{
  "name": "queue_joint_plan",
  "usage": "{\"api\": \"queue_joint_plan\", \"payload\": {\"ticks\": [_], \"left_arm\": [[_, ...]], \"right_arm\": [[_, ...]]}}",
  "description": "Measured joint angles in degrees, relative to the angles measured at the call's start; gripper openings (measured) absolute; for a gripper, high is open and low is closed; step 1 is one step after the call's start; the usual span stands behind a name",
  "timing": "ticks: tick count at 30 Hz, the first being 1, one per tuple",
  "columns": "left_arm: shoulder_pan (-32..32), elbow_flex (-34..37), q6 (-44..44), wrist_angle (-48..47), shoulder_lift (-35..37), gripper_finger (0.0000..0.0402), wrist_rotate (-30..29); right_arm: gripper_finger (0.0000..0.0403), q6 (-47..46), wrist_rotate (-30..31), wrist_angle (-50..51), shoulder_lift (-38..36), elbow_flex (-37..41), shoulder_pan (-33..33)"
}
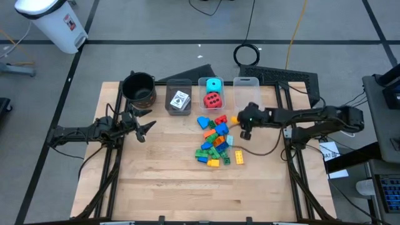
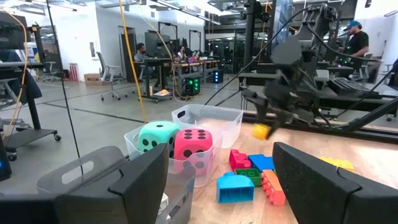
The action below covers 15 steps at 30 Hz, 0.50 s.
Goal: Pick & Place Toys
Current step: Put the right yellow one stud game piece into the right transparent bin
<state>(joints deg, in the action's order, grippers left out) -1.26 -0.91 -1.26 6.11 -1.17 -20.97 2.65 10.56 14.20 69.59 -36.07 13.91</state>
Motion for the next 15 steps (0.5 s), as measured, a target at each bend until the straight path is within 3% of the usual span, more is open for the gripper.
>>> {"api": "queue_joint_plan", "payload": {"ticks": [8, 15], "left_arm": [[0.0, 0.0, 0.0, -0.02, -0.02, 0.0292, 0.02], [0.0, 0.0, 0.0, 0.0, -0.02, 0.0292, 0.02]], "right_arm": [[0.0095, -4.93, 1.48, -2.79, -2.8, -4.16, 6.12], [0.0094, -5.97, 1.24, -3.28, -1.84, -7.3, 17.01]]}}
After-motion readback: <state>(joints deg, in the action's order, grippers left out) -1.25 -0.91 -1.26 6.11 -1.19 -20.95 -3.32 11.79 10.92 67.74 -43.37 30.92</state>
